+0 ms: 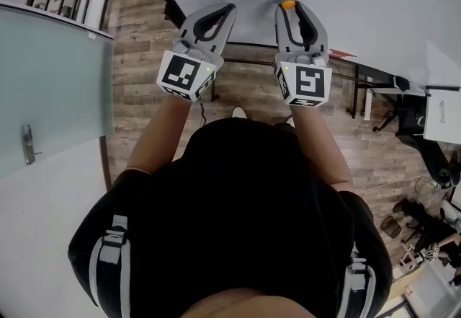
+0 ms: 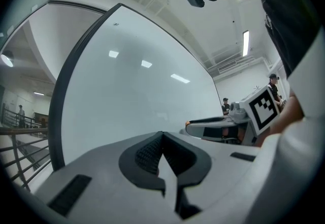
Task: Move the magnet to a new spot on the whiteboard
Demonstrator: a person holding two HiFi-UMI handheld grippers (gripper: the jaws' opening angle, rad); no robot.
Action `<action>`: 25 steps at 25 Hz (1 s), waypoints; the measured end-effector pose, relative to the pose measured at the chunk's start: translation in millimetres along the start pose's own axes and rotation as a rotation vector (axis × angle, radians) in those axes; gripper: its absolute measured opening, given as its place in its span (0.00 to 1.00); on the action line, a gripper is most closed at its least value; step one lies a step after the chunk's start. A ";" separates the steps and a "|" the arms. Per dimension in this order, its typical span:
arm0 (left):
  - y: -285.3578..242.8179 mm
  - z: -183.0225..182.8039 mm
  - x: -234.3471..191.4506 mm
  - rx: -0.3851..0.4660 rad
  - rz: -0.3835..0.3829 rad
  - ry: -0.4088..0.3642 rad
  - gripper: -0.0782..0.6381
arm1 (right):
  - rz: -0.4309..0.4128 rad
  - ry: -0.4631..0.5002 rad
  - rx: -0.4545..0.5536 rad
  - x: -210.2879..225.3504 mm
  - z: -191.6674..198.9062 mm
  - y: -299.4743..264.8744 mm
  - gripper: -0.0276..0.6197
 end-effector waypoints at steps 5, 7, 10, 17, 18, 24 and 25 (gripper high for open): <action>-0.1 4.1 -1.8 -0.008 0.018 0.007 0.11 | 0.020 0.026 -0.030 -5.3 6.6 -6.3 0.23; 1.3 5.3 -2.8 -0.012 0.025 0.010 0.11 | 0.031 0.036 -0.043 -6.8 7.3 -9.4 0.23; 3.0 7.7 -4.7 -0.016 0.028 0.020 0.11 | 0.049 0.054 -0.052 -9.1 7.6 -11.5 0.23; -0.5 10.7 -4.2 -0.013 0.040 0.035 0.11 | 0.080 0.109 -0.079 -15.6 5.7 -13.6 0.23; -0.3 10.5 -3.9 -0.011 0.041 0.036 0.11 | 0.084 0.111 -0.082 -16.3 5.2 -13.9 0.23; 0.7 9.3 -3.0 -0.004 0.041 0.041 0.11 | 0.090 0.127 -0.087 -17.3 5.1 -13.6 0.24; 1.5 9.2 -3.1 -0.004 0.040 0.041 0.11 | 0.091 0.127 -0.087 -17.9 5.1 -13.7 0.24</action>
Point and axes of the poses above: the fingertips, and each gripper's own axes: y backward along the fingers, x to its right, z out of its underside, the point moved 10 cm from there along y, backward along the fingers, and after that the axes turned 12 degrees about y, right-handed, at the moved point
